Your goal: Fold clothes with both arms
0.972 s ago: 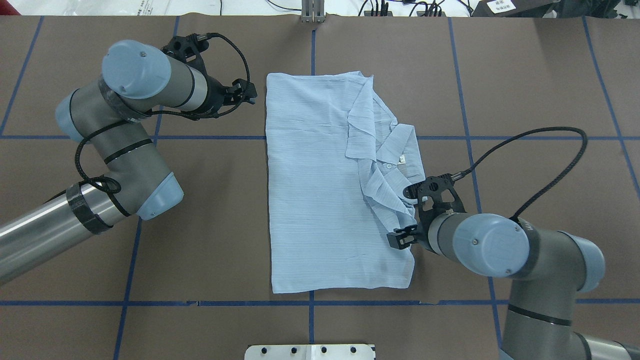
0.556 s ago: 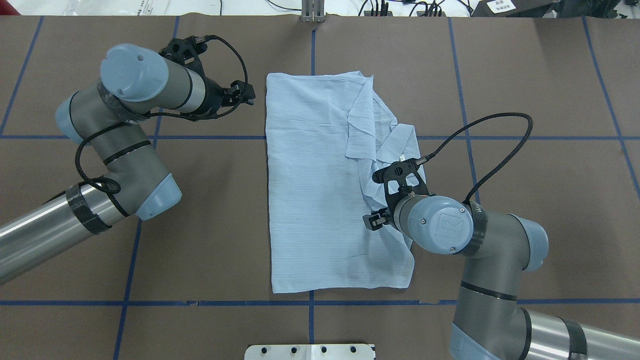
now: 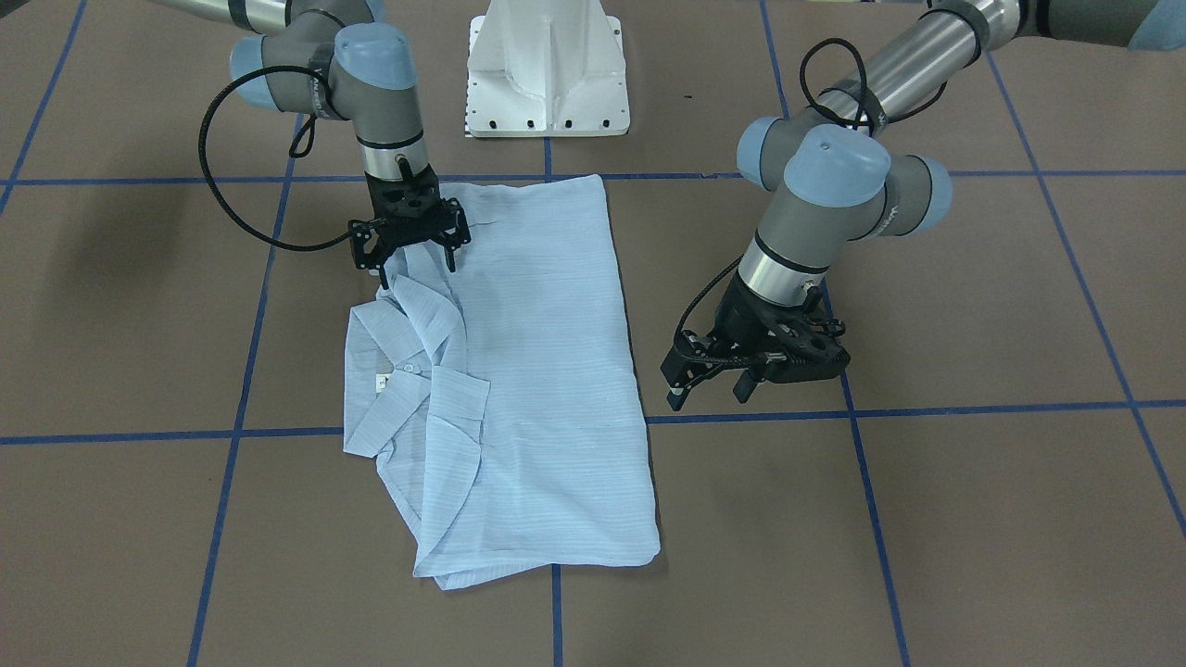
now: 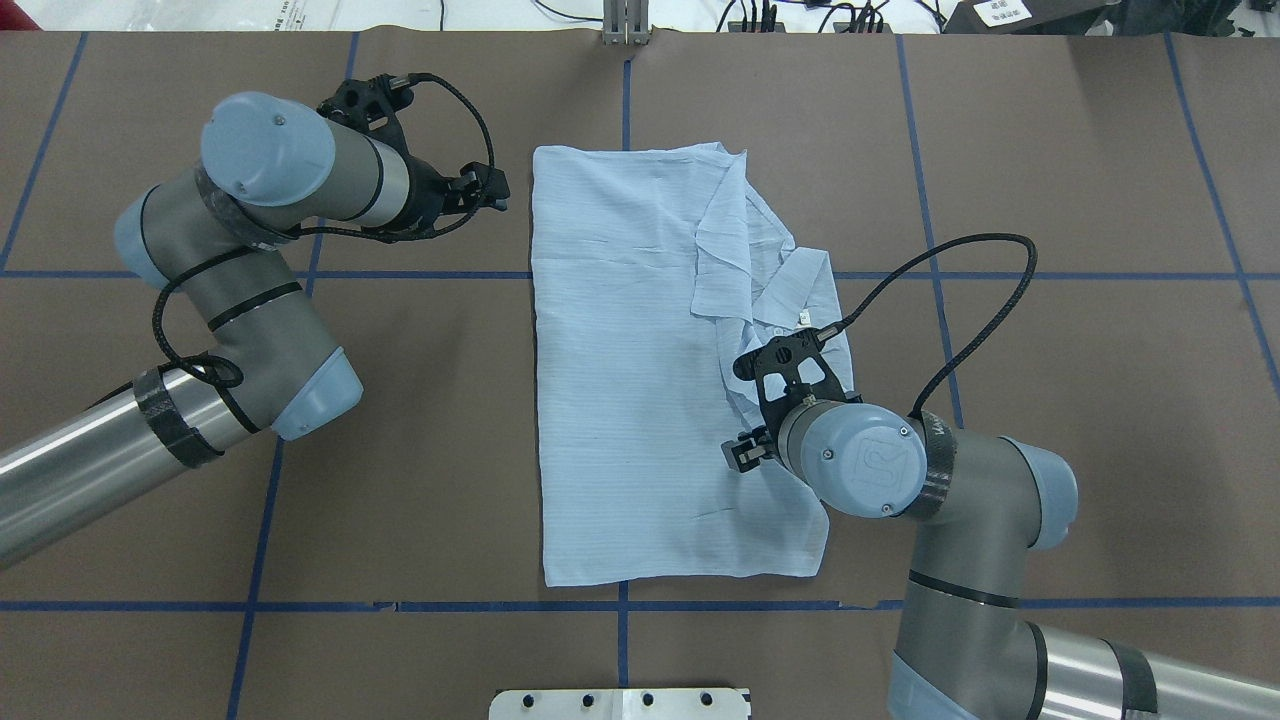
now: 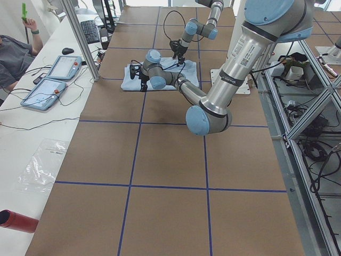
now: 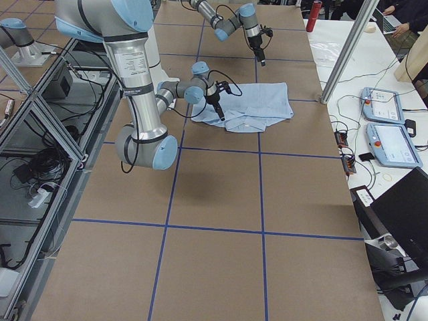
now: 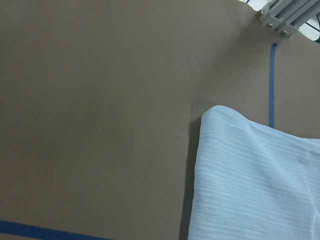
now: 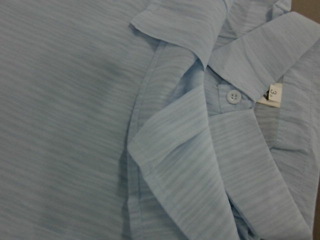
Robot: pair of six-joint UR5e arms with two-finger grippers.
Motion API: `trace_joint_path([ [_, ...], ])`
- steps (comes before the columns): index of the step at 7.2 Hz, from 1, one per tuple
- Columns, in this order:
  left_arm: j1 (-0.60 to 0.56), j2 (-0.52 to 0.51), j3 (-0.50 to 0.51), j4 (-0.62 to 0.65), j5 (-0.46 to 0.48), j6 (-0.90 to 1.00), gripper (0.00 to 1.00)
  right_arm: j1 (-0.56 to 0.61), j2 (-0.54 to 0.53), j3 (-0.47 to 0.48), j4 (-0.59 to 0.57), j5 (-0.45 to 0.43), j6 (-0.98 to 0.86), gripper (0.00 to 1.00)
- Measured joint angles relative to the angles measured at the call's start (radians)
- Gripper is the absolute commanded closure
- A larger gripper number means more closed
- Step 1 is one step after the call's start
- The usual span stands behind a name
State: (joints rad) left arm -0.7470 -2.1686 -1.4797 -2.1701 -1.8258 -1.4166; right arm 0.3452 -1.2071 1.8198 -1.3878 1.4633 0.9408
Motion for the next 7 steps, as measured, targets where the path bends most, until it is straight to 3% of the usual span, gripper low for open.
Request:
trace_joint_path([
  [4,0.002,-0.009,-0.003,-0.006,-0.003,-0.005,0.0,0.041,-0.03,-0.011,0.001,0.014,-0.035,0.0],
  [7,0.023,-0.009,-0.002,-0.007,-0.002,-0.026,0.0,0.211,-0.158,0.058,0.005,0.139,-0.177,0.0],
])
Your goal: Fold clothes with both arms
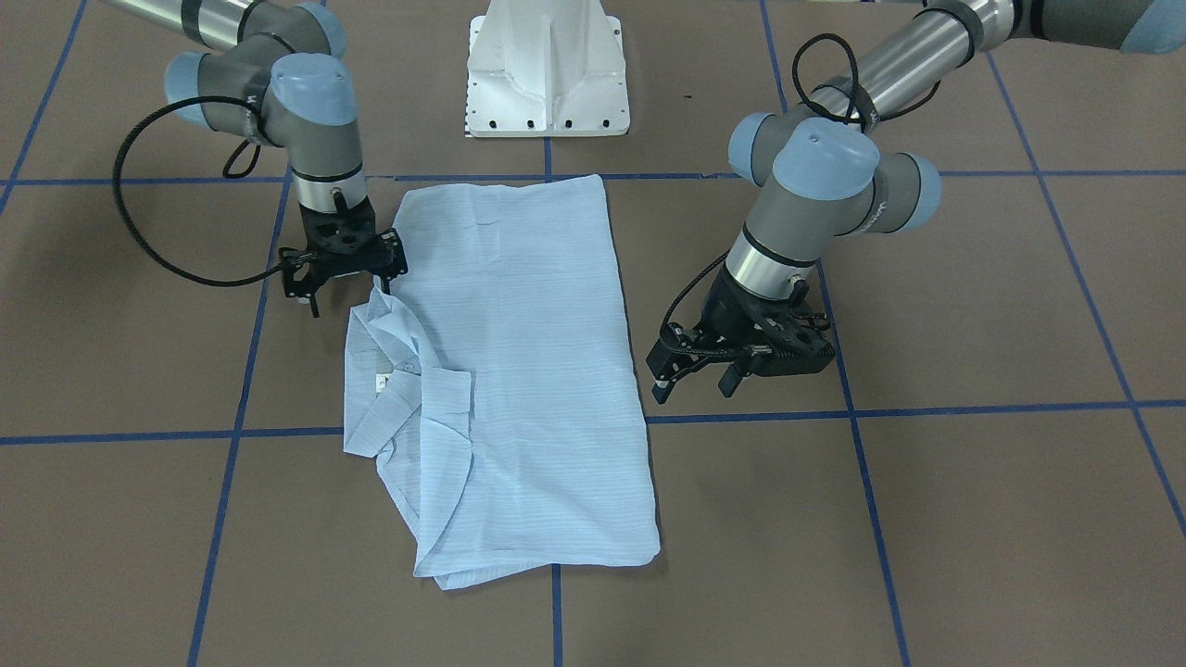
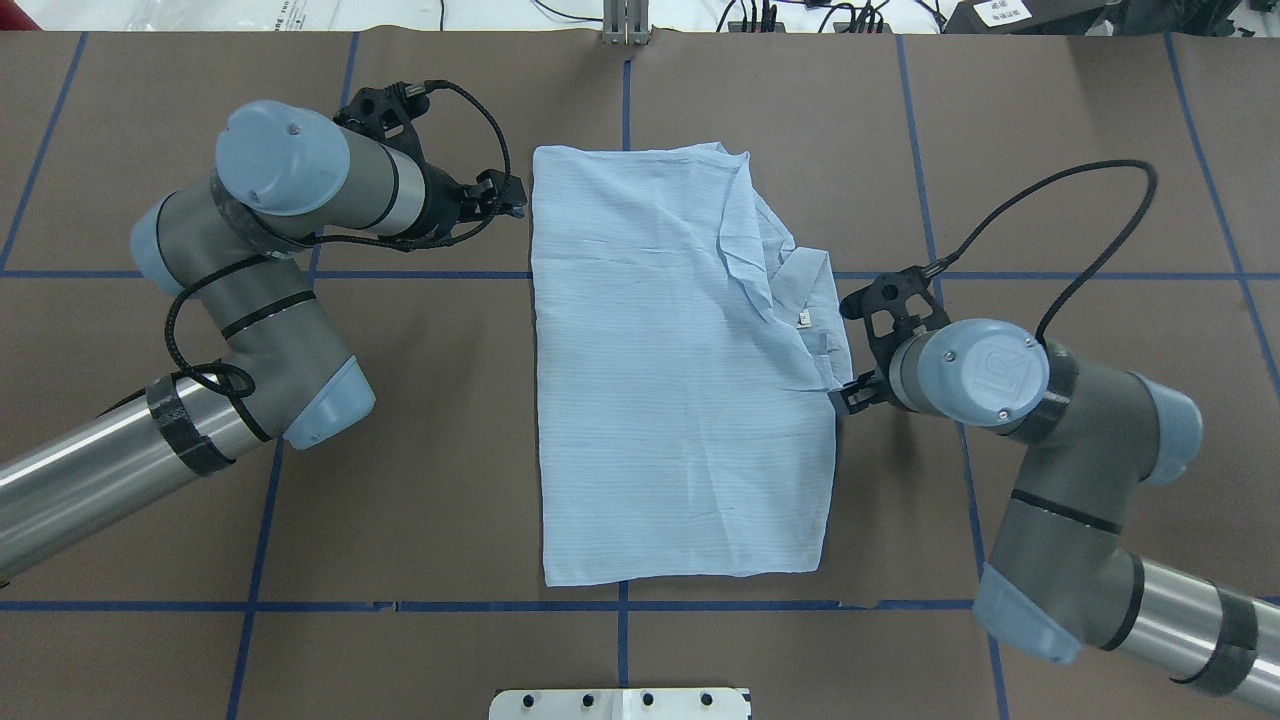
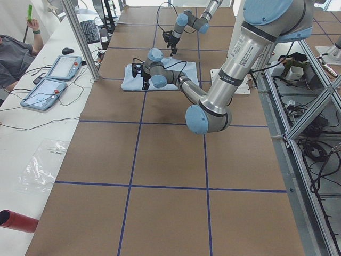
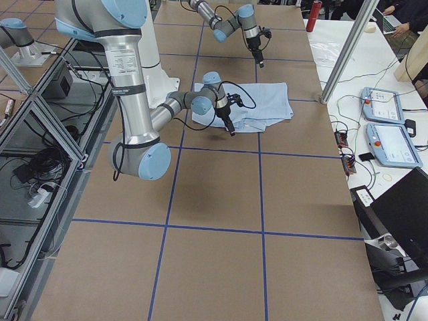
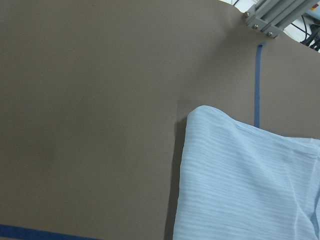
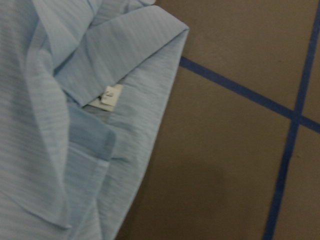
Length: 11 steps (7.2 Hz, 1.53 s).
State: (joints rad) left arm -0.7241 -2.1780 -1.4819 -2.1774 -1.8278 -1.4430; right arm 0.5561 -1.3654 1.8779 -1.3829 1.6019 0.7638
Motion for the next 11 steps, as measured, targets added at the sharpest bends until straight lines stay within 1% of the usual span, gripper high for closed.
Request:
trace_joint_path([
  [1,0.005,0.001,0.0,-0.001,0.0,-0.003,0.0,0.057,-0.039,0.036,0.003,0.047,-0.039,0.0],
  [2,0.008,0.002,0.0,-0.003,0.0,-0.004,0.0,0.093,-0.048,0.063,0.005,0.079,-0.057,0.0],
  [4,0.008,0.003,-0.005,-0.005,-0.001,-0.005,0.0,0.115,0.018,0.066,-0.002,0.104,-0.061,0.0],
  [6,0.009,0.002,-0.017,-0.004,-0.001,-0.006,0.0,0.117,0.096,0.035,-0.004,0.114,-0.049,0.0],
  [7,0.01,0.006,-0.033,0.0,-0.003,-0.005,0.0,0.118,0.112,0.035,-0.003,0.143,-0.032,0.0],
  [8,0.011,0.021,-0.08,0.019,-0.022,-0.007,0.0,0.118,0.115,0.047,-0.003,0.195,0.005,0.0],
  [9,0.021,0.057,-0.166,0.068,-0.06,-0.014,0.0,0.118,0.112,0.062,-0.004,0.243,0.055,0.0],
  [10,0.051,0.099,-0.265,0.135,-0.09,-0.031,0.0,0.118,0.107,0.075,-0.004,0.295,0.114,0.0],
  [11,0.104,0.123,-0.334,0.186,-0.099,-0.08,0.0,0.112,0.098,0.085,-0.004,0.334,0.171,0.0],
])
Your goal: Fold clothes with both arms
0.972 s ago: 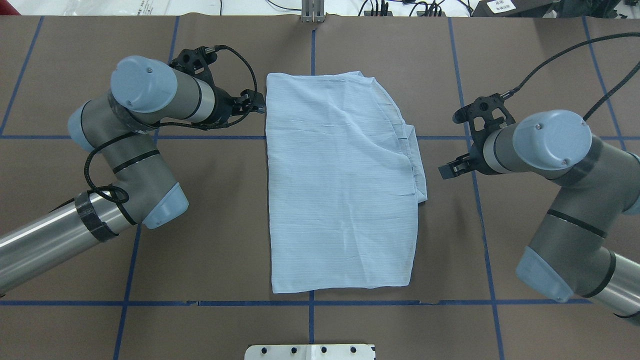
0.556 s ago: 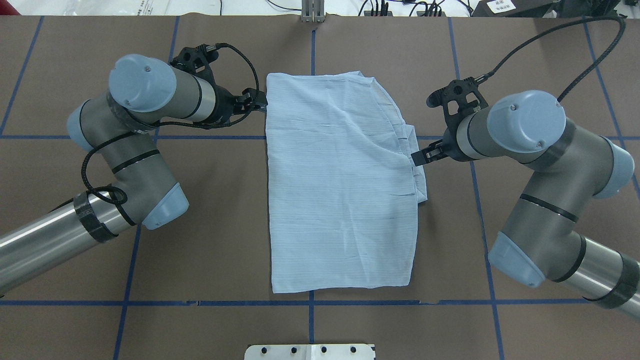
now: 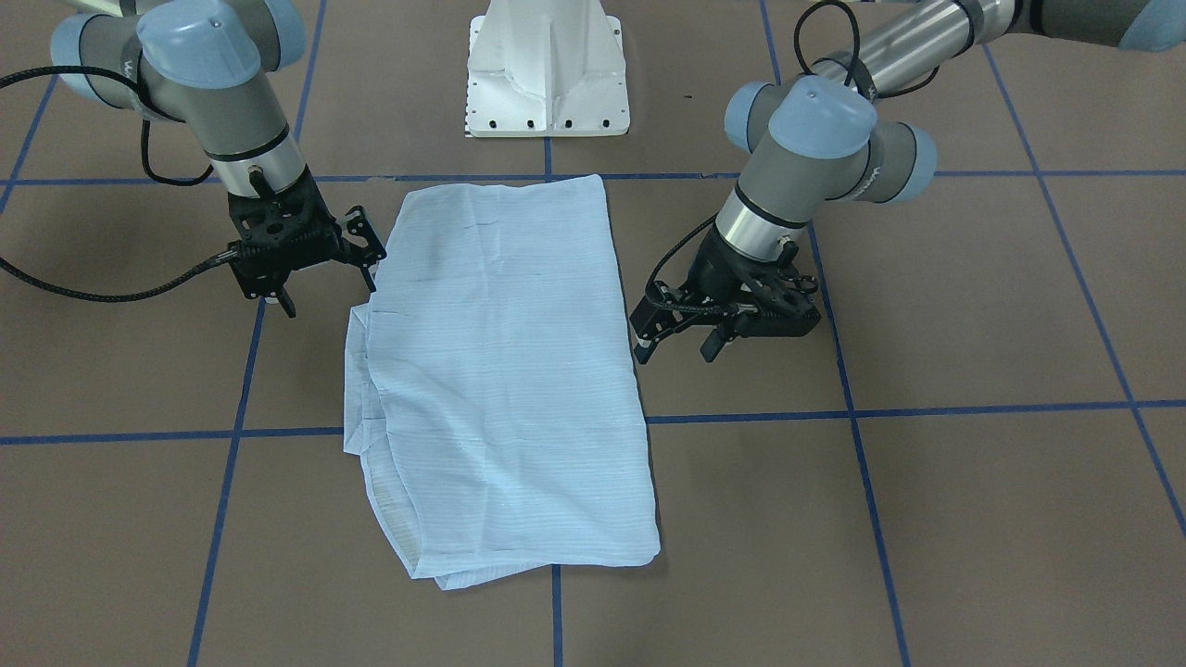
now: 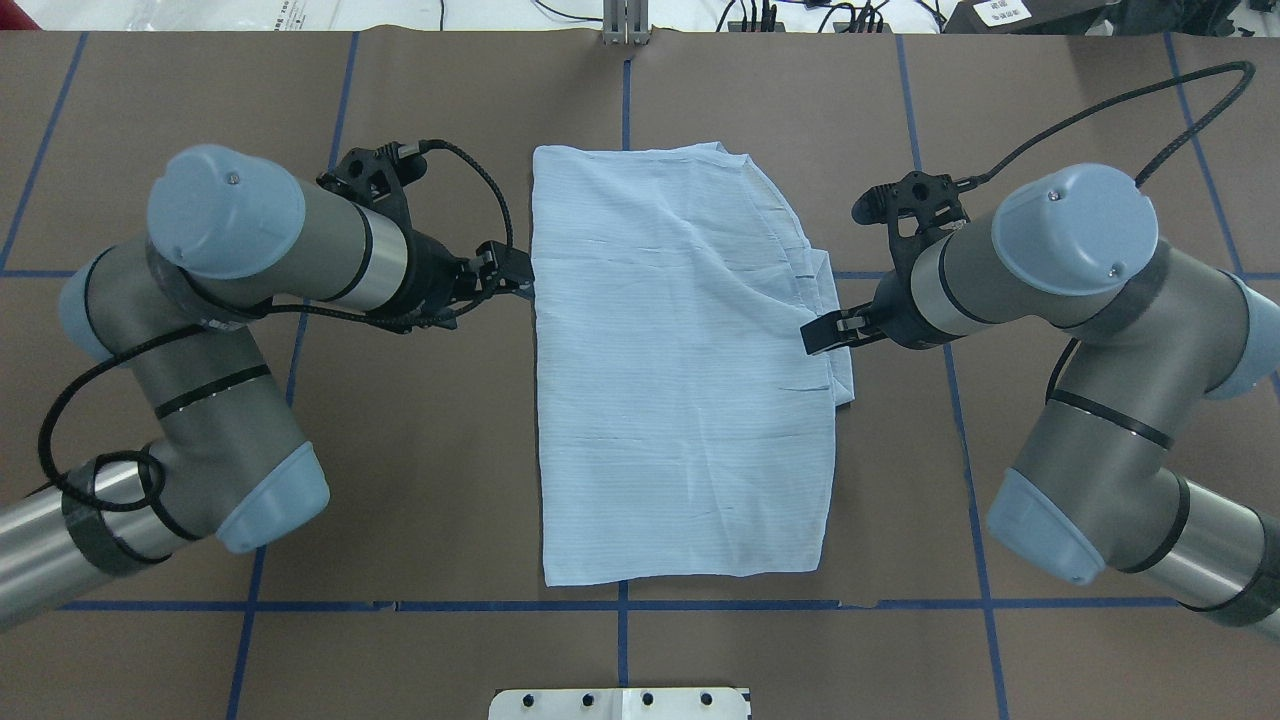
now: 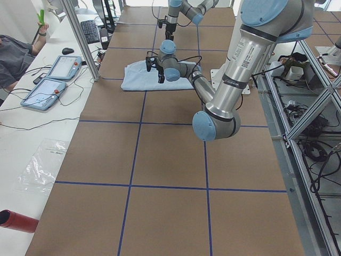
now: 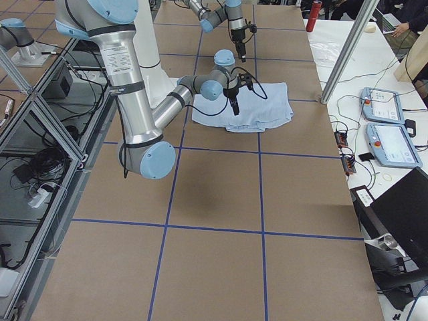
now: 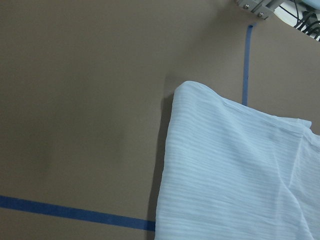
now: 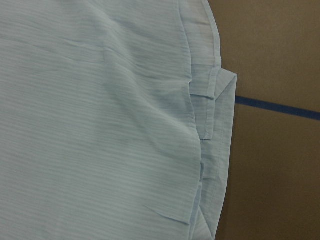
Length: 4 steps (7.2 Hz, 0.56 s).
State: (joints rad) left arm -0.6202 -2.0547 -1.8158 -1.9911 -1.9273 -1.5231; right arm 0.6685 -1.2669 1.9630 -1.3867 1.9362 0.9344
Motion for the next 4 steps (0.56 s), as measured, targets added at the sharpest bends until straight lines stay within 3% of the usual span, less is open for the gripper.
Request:
trace_joint_path([
  [4,0.307,0.026,-0.073,0.04,0.143,-0.283,0.07,-0.091,-0.091,0.088,0.002,-0.004,0.179,0.0],
])
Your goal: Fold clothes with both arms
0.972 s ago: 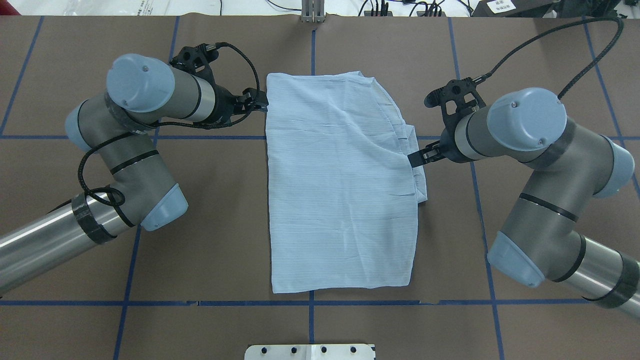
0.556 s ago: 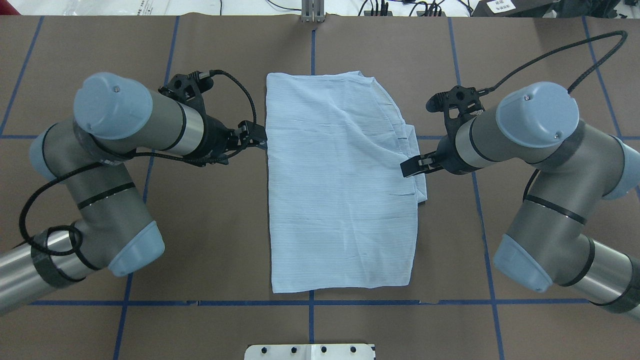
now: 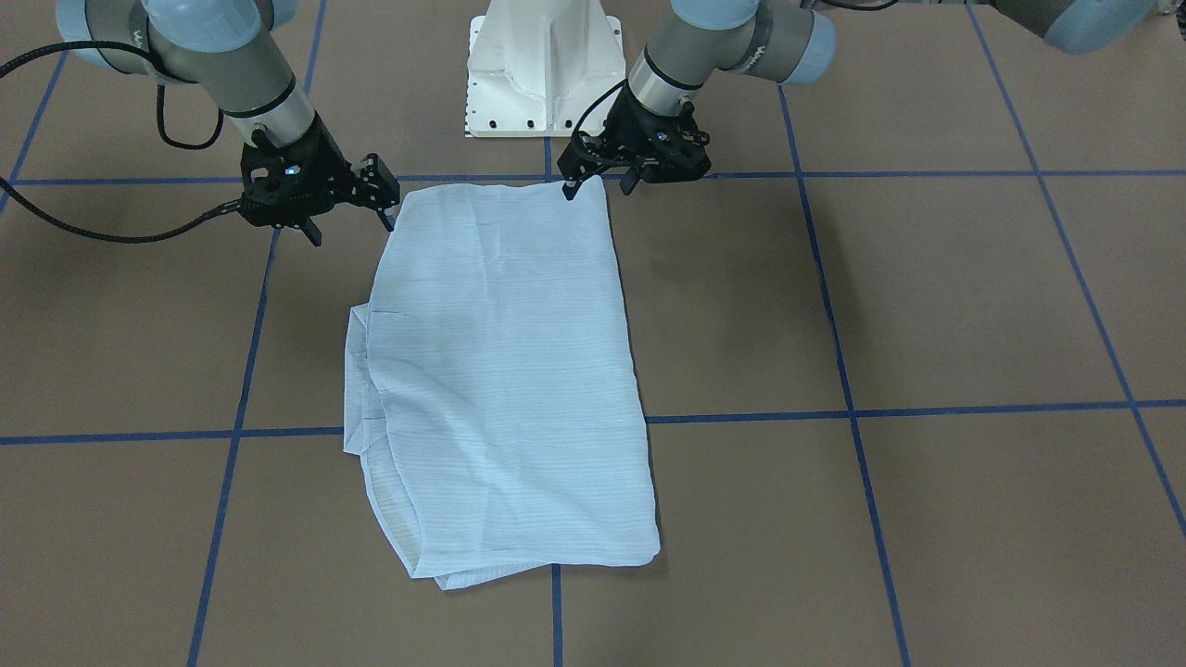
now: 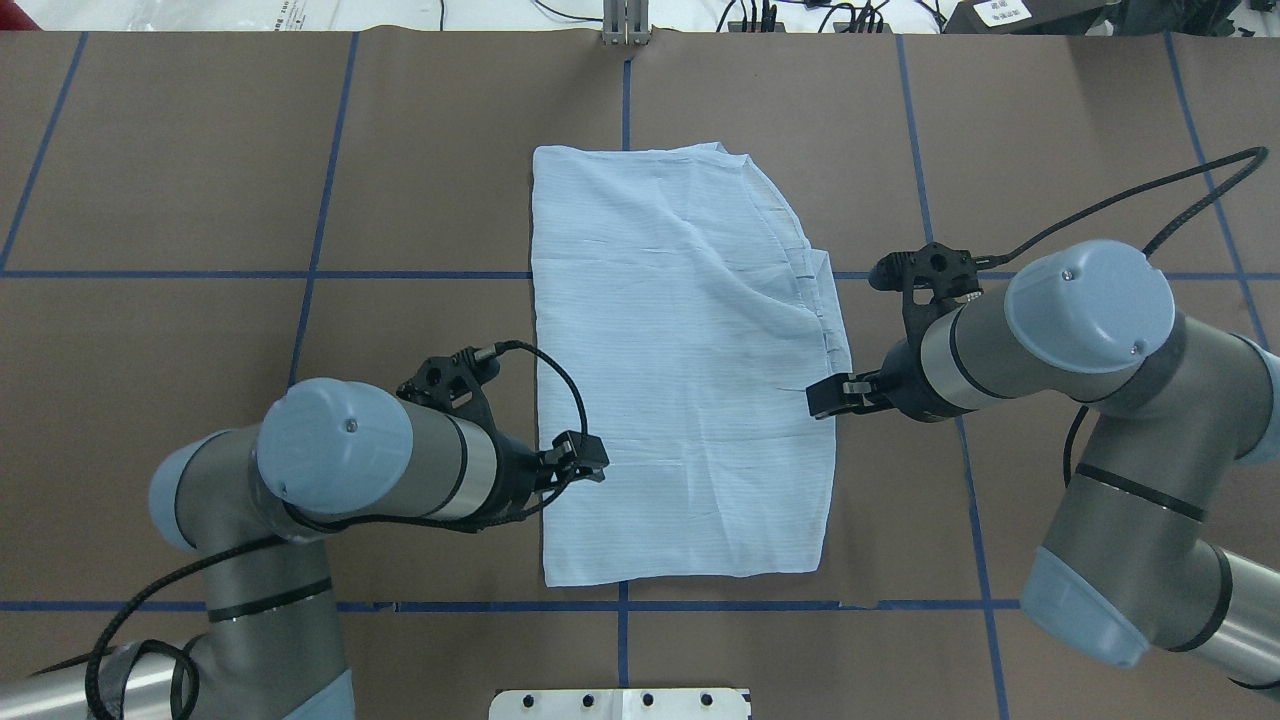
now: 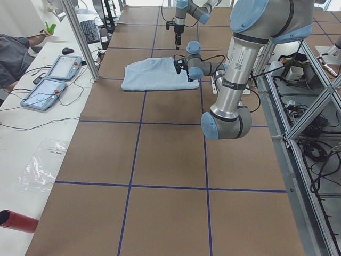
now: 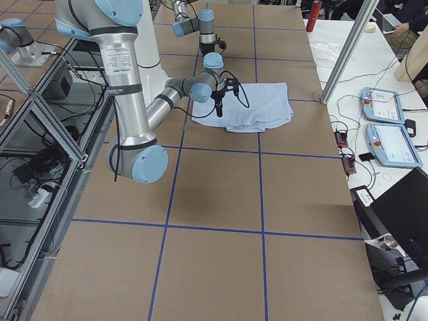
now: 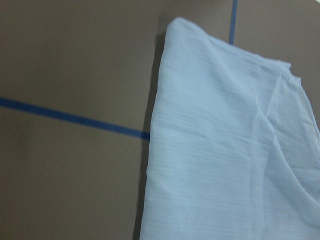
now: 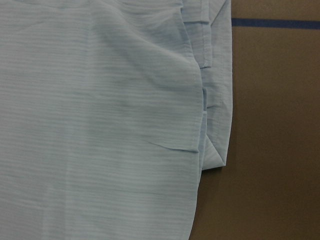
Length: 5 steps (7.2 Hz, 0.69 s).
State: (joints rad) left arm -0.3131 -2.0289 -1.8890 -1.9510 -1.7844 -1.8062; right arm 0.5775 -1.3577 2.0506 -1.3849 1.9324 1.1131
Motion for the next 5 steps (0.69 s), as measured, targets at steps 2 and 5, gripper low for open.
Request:
trace_joint_path([
  [2,0.088,0.015,0.009,0.003,0.048,-0.029,0.18,-0.019,-0.009,0.012,0.001,0.0,0.032,0.0],
  [5,0.117,0.018,0.039,0.013,0.06,-0.033,0.33,-0.026,-0.009,0.015,0.002,0.004,0.044,0.0],
])
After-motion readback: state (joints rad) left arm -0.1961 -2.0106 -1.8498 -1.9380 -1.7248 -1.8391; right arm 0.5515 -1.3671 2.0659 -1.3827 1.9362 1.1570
